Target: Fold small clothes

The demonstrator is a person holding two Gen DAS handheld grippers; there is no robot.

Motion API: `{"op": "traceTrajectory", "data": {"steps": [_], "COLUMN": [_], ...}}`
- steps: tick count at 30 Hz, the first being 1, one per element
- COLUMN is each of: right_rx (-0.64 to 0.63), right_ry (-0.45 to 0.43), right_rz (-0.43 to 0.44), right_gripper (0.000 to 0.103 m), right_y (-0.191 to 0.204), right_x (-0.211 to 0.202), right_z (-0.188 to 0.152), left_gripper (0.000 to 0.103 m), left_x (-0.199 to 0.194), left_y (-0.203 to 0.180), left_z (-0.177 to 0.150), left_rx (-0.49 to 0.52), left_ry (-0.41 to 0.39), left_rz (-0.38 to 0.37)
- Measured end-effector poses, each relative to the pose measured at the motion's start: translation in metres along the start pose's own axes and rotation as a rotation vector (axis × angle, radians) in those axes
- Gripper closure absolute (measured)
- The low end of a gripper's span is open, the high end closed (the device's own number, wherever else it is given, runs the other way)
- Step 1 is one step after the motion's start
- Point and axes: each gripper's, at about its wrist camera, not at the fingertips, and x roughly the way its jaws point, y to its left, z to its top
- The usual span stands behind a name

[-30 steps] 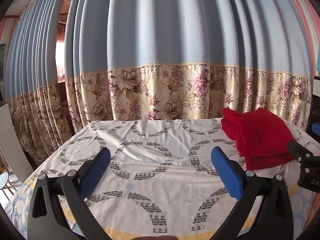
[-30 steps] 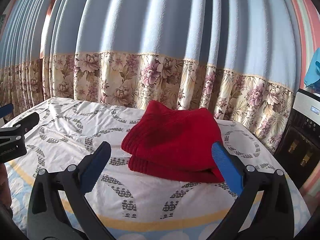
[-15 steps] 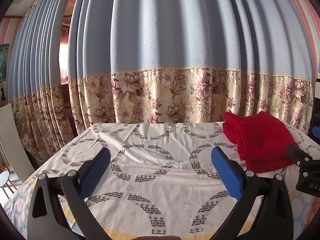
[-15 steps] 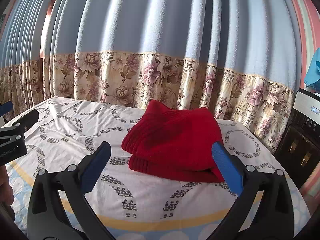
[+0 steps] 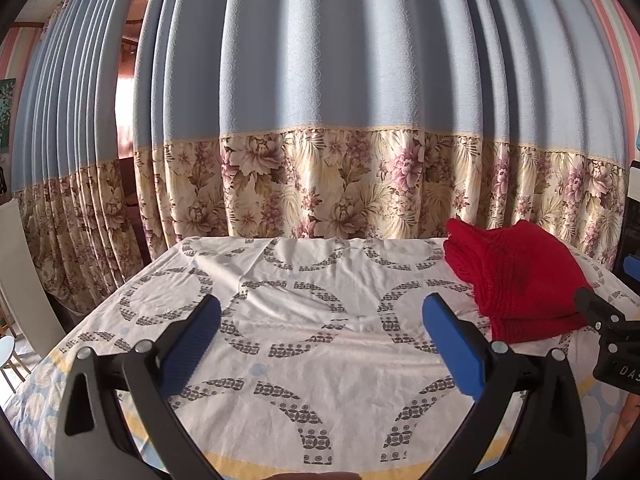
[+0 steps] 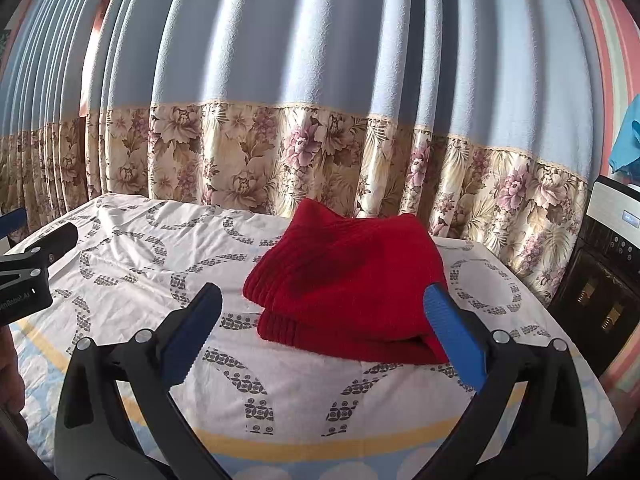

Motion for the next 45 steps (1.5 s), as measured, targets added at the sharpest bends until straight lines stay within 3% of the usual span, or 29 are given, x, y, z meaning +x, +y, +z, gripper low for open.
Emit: {"op": "traceTrajectory", "data": {"steps": [45], "right_rx": [-0.010], "right_ry": [0.012], "right_rz": [0.008], "right_gripper": [0.003], "right_y": [-0.0021], "right_x": [0.0038], "right_z": [-0.0046], "left_gripper": [0.002], "left_x": [0.0017], "left_y": [0.0016], "left_z": [0.0021], "left_rx": [-0.037], "left_ry": [0.003], "left_rz": [-0.009]}}
